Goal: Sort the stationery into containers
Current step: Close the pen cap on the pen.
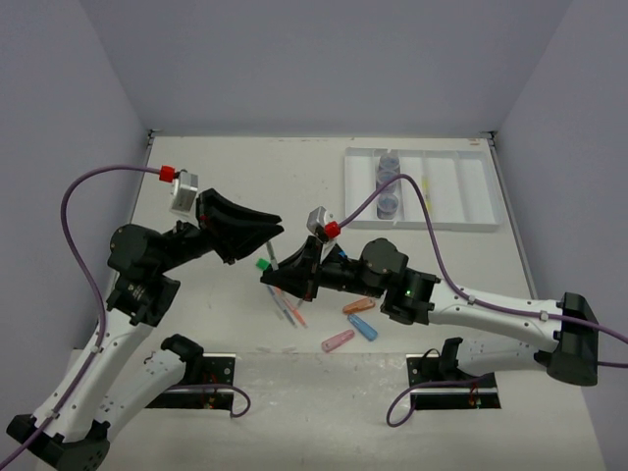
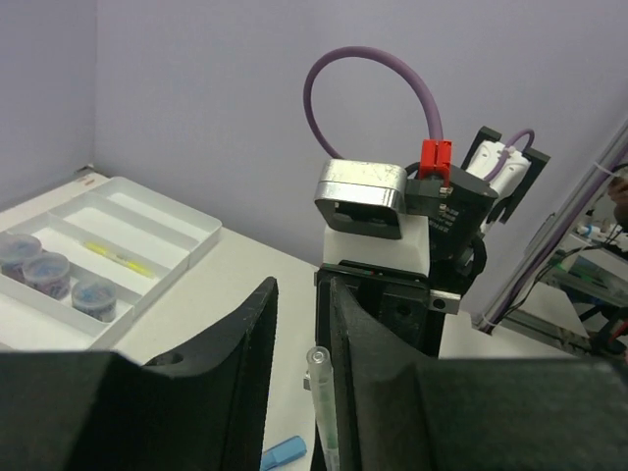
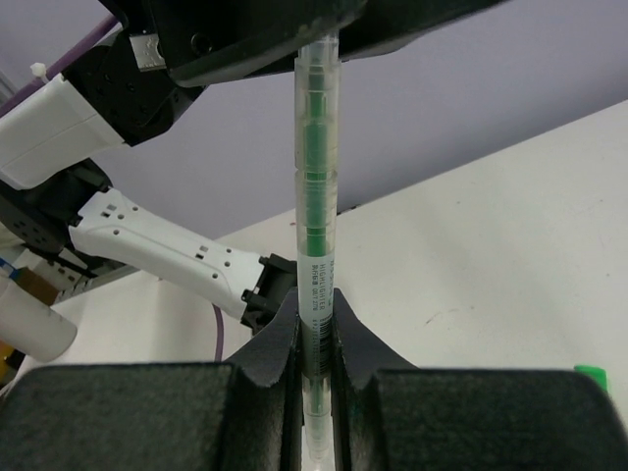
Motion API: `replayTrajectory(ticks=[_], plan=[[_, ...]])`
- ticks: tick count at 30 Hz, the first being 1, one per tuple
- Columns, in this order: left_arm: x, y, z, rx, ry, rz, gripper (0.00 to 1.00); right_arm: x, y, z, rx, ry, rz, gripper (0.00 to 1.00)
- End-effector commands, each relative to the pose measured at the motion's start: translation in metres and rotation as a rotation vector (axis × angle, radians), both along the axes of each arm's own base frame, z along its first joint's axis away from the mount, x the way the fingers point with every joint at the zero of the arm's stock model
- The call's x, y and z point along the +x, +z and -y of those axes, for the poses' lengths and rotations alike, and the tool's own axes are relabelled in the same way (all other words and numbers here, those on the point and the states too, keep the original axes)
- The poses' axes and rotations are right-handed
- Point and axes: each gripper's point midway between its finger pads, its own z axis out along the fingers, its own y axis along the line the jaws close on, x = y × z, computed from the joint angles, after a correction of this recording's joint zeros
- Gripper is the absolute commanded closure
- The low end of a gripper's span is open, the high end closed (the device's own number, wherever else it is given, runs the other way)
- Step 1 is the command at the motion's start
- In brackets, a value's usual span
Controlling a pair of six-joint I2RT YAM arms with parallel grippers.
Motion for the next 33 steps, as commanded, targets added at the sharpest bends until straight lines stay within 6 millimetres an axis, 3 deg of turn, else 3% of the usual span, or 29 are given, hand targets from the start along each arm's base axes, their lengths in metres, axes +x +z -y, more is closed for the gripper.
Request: replayTrajectory(ticks=[1, 5, 6, 10, 13, 17, 28, 33], plan=[[-0.020, 0.007, 0.000, -0.025, -0.077, 0.034, 0.77, 0.001, 0.034, 0.005, 0.070, -0.016, 0.052, 1.00], [-0.025, 0.002, 0.002, -0.015, -0.118, 0.024, 0.99, 0.001, 0.041, 0.006, 0.083, -0.022, 0.056, 1.00], [-0.026, 0.000, 0.003, -0.013, -0.131, 0.018, 1.00, 0.003, 0.044, 0.007, 0.086, -0.029, 0.057, 1.00], [-0.027, -0.009, 0.006, -0.006, -0.155, -0.015, 1.00, 0.005, 0.057, 0.006, 0.094, -0.041, 0.072, 1.00], [-0.028, -0.018, 0.006, 0.002, -0.159, -0.034, 1.00, 0.011, 0.080, 0.005, 0.117, -0.067, 0.099, 1.00], [-0.030, -0.030, 0.006, 0.009, -0.165, -0.064, 1.00, 0.025, 0.097, 0.003, 0.116, -0.113, 0.127, 1.00], [-0.035, -0.068, 0.006, -0.002, -0.163, -0.172, 1.00, 0.057, 0.193, 0.004, 0.208, -0.167, 0.242, 1.00], [-0.038, -0.092, 0.004, 0.004, -0.158, -0.221, 1.00, 0.067, 0.226, 0.007, 0.244, -0.185, 0.268, 1.00]])
